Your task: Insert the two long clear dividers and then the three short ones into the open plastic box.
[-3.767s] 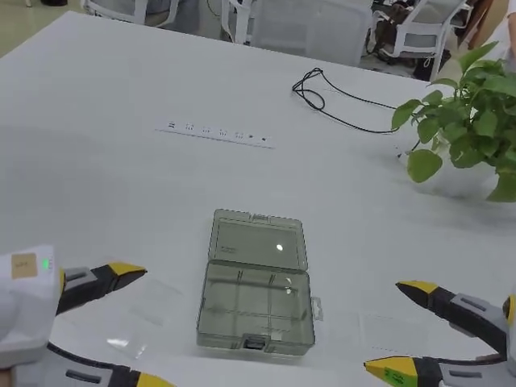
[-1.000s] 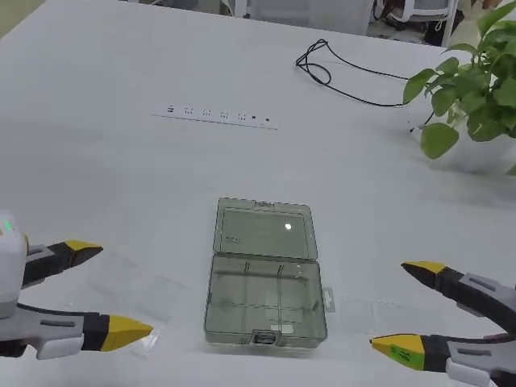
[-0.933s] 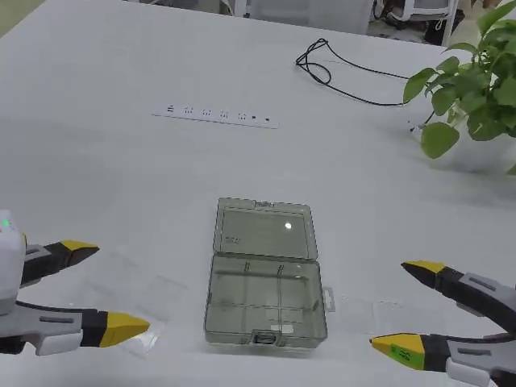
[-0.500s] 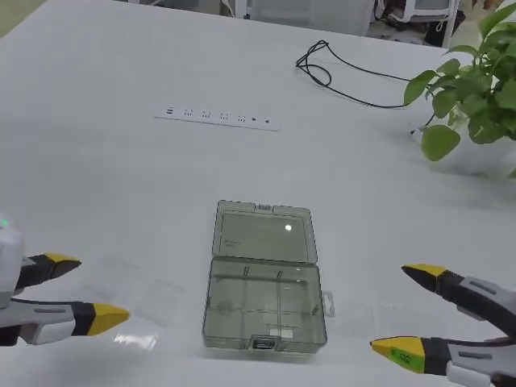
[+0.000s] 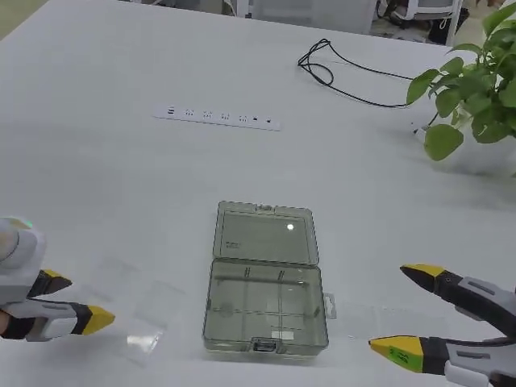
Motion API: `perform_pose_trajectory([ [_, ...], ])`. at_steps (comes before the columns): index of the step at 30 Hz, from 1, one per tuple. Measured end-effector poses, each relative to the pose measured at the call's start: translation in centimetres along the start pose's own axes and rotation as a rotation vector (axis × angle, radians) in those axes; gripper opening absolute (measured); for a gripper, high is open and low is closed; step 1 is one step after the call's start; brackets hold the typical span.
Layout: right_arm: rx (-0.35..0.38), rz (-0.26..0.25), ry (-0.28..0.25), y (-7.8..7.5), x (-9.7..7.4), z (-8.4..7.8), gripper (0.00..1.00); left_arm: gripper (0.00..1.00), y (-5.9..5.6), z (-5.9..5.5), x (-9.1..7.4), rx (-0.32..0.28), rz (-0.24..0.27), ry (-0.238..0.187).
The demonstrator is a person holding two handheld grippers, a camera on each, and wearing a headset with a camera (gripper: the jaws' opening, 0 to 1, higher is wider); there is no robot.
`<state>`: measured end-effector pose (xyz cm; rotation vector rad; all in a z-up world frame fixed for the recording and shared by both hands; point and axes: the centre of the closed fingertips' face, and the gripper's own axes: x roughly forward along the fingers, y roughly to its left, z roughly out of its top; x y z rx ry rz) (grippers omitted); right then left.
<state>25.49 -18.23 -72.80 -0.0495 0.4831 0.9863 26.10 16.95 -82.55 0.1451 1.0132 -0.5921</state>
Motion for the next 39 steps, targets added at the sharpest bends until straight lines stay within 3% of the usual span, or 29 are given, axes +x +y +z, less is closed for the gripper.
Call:
perform_pose_trajectory([
  [13,0.015,0.001,-0.004,-0.1,0.2,-0.3,0.81,0.46,1.2,-1.3,0.7,-0.018,0.079,0.087],
  [28,0.022,0.005,-0.017,-0.3,0.4,-0.3,0.81,0.35,2.2,-1.4,1.1,-0.012,0.182,0.155],
  [39,0.03,0.008,-0.023,-0.2,0.6,-0.6,0.79,0.34,2.2,-1.4,1.2,-0.037,0.192,0.199],
])
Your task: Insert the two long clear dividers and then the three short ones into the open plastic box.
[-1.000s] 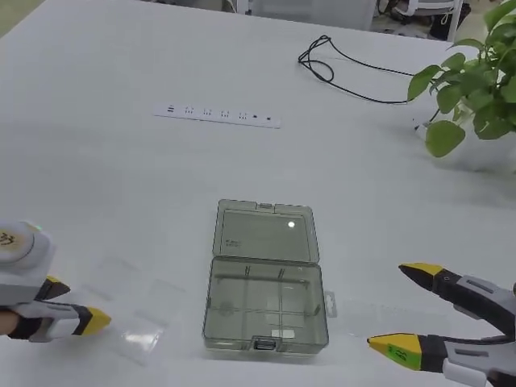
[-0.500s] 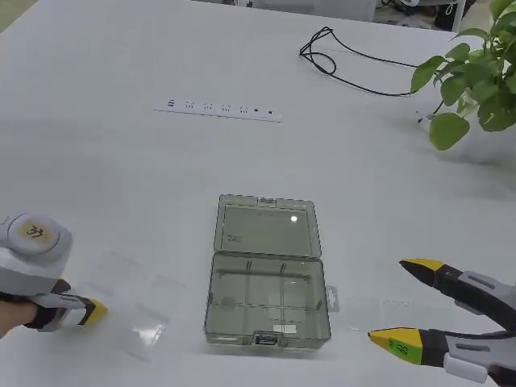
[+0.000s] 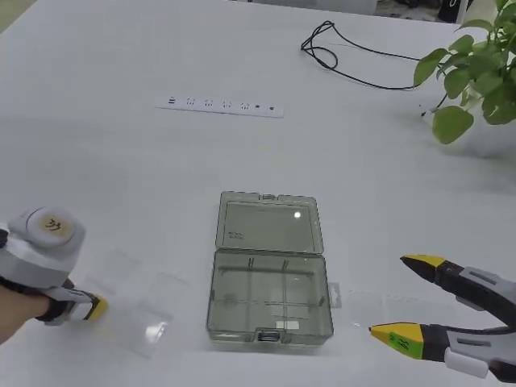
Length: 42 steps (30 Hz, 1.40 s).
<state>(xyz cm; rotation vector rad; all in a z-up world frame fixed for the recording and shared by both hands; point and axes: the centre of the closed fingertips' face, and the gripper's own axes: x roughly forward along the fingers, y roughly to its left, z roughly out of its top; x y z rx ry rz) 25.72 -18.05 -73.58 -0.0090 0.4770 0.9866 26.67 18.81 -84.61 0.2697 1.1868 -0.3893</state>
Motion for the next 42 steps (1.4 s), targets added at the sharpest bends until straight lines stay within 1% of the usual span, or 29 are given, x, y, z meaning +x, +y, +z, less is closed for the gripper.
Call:
perform_pose_trajectory([
  [4,0.002,0.002,-0.002,0.0,0.1,-0.2,0.79,0.32,-0.2,0.0,0.1,0.014,-0.007,0.015],
  [12,0.006,-0.004,-0.003,-0.1,-0.1,-0.1,0.78,0.32,-0.1,0.0,0.1,0.03,-0.024,0.045],
  [17,0.007,-0.003,-0.002,0.1,0.1,-0.1,0.78,0.31,0.0,0.0,0.0,0.012,-0.043,0.051],
  [22,0.008,0.002,0.002,0.3,0.3,-0.1,0.78,0.31,-0.1,0.0,0.0,0.007,-0.052,0.045],
  [26,0.005,0.009,0.005,0.7,0.4,0.2,0.78,0.31,-0.1,0.0,-0.2,-0.02,-0.065,0.026],
  [29,0.005,0.012,0.002,0.6,0.5,0.3,0.77,0.3,-0.2,0.1,-0.2,-0.037,-0.072,0.01],
  [32,0.003,0.015,0.002,0.7,0.7,0.6,0.77,0.3,-0.4,0.3,-0.4,-0.083,-0.091,-0.023],
  [34,0.001,0.022,0.004,1.1,1.0,1.1,0.76,0.3,-0.5,0.3,-0.5,-0.104,-0.104,-0.039],
  [36,-0.002,0.027,0.006,1.3,1.1,1.1,0.75,0.3,-0.7,0.3,-0.6,-0.12,-0.111,-0.053],
  [38,-0.004,0.035,0.006,1.5,1.3,1.3,0.75,0.3,-1.0,0.5,-0.9,-0.155,-0.13,-0.078],
  [39,-0.008,0.039,0.008,1.7,1.4,1.6,0.75,0.3,-1.1,0.7,-1.2,-0.176,-0.14,-0.098],
  [42,-0.016,0.051,0.006,2.2,1.8,2.3,0.74,0.3,-1.3,1.2,-1.8,-0.209,-0.156,-0.139],
])
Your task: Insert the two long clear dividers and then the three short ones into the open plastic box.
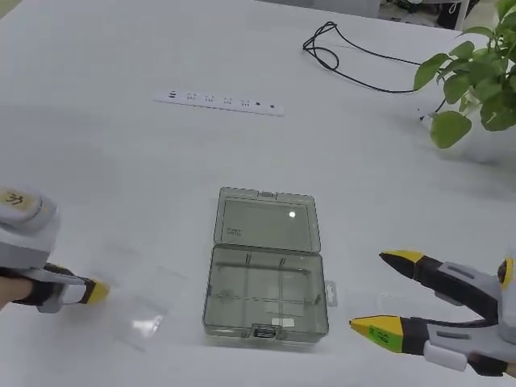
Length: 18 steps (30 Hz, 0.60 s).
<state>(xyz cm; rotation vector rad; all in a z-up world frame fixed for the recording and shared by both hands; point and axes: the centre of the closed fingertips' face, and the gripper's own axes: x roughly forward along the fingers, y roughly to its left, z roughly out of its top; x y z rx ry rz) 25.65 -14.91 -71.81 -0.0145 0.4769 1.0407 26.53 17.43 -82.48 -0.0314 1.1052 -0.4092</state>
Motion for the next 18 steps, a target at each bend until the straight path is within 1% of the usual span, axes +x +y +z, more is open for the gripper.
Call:
perform_pose_trajectory([
  [4,0.003,0.011,-0.028,0.5,0.5,1.5,0.72,0.3,-1.0,0.8,-0.8,-0.026,-0.036,-0.054],
  [6,0.008,0.016,-0.047,0.8,0.8,2.4,0.71,0.3,-1.8,1.5,-1.3,-0.041,-0.061,-0.093],
  [7,0.008,0.018,-0.055,1.0,1.0,3.0,0.7,0.3,-2.4,2.0,-1.6,-0.053,-0.081,-0.118],
  [9,0.01,0.021,-0.067,1.3,1.2,3.8,0.68,0.3,-3.2,2.7,-2.0,-0.058,-0.105,-0.156],
  [10,0.009,0.022,-0.08,1.6,1.4,4.5,0.67,0.3,-3.7,3.1,-2.3,-0.068,-0.122,-0.177],
  [11,0.009,0.022,-0.095,1.8,1.5,5.1,0.66,0.3,-4.1,3.3,-2.5,-0.079,-0.134,-0.187],
  [12,0.01,0.023,-0.112,2.0,1.7,5.8,0.65,0.3,-4.6,3.7,-2.7,-0.081,-0.15,-0.21],
  [13,0.012,0.022,-0.118,2.2,1.8,6.2,0.64,0.3,-5.2,4.1,-2.9,-0.081,-0.166,-0.233],
  [14,0.014,0.017,-0.126,2.5,2.0,6.9,0.63,0.3,-5.9,4.5,-3.2,-0.095,-0.187,-0.251],
  [15,0.015,0.016,-0.136,2.6,2.1,7.3,0.61,0.3,-6.4,4.7,-3.4,-0.092,-0.198,-0.262],
  [16,0.02,0.017,-0.151,2.9,2.3,7.9,0.59,0.3,-7.2,5.3,-3.6,-0.076,-0.222,-0.289],
  [18,0.019,0.014,-0.16,3.3,2.5,8.5,0.58,0.3,-8.2,5.7,-3.9,-0.08,-0.244,-0.307],
])
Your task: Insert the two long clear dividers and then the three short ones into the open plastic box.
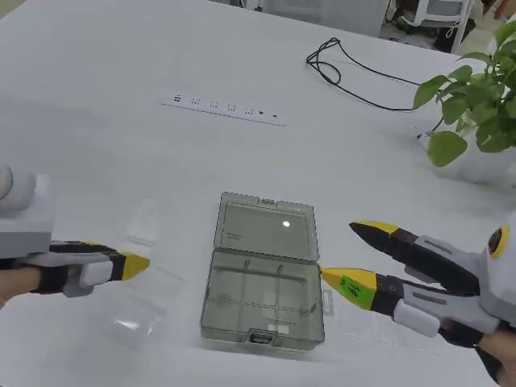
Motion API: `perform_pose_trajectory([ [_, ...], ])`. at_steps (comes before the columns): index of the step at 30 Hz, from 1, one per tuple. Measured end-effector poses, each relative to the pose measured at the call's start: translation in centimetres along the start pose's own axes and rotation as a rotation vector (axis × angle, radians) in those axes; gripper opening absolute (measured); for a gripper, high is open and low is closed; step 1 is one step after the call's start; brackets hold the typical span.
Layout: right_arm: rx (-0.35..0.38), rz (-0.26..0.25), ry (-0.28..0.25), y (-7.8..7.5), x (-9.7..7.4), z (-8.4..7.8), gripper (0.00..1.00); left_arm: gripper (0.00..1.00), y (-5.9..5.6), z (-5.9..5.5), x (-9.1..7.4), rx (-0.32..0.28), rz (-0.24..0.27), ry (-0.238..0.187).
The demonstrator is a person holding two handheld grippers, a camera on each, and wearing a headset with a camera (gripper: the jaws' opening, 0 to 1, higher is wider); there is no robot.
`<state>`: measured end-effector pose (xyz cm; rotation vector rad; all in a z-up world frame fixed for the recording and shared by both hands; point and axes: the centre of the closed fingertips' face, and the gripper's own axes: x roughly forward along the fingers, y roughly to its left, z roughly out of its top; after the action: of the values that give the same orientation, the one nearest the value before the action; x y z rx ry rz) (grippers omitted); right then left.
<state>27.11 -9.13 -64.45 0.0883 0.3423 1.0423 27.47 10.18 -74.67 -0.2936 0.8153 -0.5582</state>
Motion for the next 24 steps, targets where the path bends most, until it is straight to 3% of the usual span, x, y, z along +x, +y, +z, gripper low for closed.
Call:
perform_pose_trajectory([
  [3,-0.002,-0.002,-0.012,1.0,0.8,0.8,0.56,0.3,-2.2,1.1,0.2,-0.003,-0.059,-0.058],
  [10,0.072,-0.028,-0.015,2.3,2.5,1.5,0.48,0.3,-6.3,2.7,0.4,0.004,-0.157,-0.138],
  [15,0.118,-0.05,-0.041,2.8,3.4,2.1,0.35,0.3,-9.0,3.0,0.8,0.048,-0.213,-0.155],
  [18,0.138,-0.067,-0.011,2.9,4.1,1.5,0.3,0.3,-10.5,3.0,1.0,0.072,-0.24,-0.158],
  [24,0.198,-0.111,0.02,2.6,4.4,0.0,0.25,0.3,-11.9,3.1,1.4,0.109,-0.252,-0.169],
])
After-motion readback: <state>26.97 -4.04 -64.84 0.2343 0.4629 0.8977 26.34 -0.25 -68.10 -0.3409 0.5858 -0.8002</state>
